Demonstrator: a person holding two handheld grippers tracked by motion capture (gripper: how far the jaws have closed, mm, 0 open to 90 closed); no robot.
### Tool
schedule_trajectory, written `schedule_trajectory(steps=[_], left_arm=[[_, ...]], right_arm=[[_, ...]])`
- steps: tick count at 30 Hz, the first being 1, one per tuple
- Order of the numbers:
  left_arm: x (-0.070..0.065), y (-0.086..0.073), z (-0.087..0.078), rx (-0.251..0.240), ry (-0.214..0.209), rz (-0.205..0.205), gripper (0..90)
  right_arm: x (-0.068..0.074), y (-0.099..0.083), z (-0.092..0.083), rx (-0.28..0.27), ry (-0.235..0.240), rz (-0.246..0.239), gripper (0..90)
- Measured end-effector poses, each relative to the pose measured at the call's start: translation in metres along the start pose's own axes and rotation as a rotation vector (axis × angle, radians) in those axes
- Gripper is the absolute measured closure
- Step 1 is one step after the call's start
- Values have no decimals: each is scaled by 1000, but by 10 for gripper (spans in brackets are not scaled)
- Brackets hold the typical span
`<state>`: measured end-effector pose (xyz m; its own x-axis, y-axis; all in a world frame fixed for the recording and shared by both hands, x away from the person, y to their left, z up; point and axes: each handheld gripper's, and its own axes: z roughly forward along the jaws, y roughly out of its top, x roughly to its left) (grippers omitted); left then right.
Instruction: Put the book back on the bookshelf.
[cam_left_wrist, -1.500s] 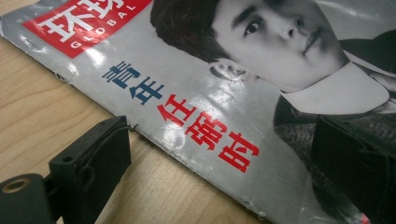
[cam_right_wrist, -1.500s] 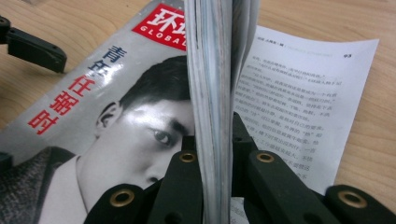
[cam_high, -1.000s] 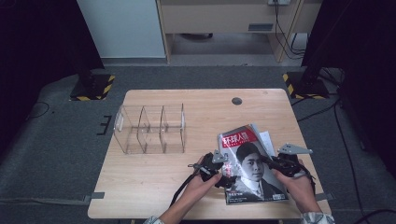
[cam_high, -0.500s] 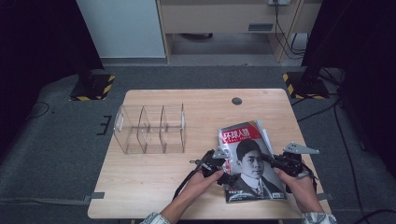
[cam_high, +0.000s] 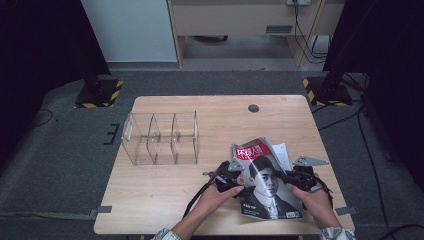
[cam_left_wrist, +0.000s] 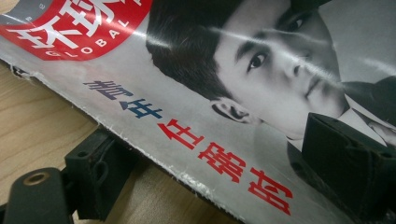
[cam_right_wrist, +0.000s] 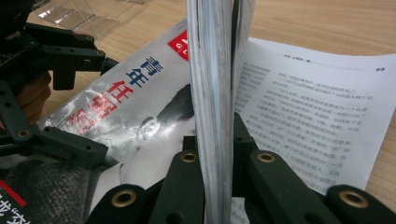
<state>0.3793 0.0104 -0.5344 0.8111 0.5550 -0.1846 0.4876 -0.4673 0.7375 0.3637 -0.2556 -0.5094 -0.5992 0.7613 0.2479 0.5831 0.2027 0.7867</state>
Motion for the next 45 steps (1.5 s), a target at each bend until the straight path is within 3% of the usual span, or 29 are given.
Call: schedule_trajectory(steps=[3,6,9,13,17,20,23,29,31,36,41,45], left_arm=[[1,0,-1,-8,25,5,167],[3,0,-1,-15,49,1,286],[4,0,0,-26,73,5,329],[3,0,0,-24,91,25,363],[3,0,0,-22,94,30,374],[2,0,-1,-19,97,34,378],[2,0,-1,-19,94,31,378],[4,0,0,-23,83,25,361],[5,3,-2,1,76,27,365],[13,4,-6,0,43,-26,502],[17,4,-11,0,57,-6,563],[20,7,-14,11,44,-4,581]], right_arm=[[-1,-3,2,13,3,7,857],[-4,-5,3,31,-27,1,799],[-4,-6,6,52,-62,-24,737],[-4,-9,12,120,-146,-68,489],[-8,-11,12,125,-220,-73,280],[-14,-14,9,139,-264,-55,205],[-18,-17,7,133,-256,-18,206],[-17,-18,7,127,-246,-23,254],[-17,-17,6,132,-251,-13,292],[-19,-15,7,112,-242,-22,387],[-15,-14,9,110,-247,-48,449],[-13,-13,12,106,-241,-54,454]])
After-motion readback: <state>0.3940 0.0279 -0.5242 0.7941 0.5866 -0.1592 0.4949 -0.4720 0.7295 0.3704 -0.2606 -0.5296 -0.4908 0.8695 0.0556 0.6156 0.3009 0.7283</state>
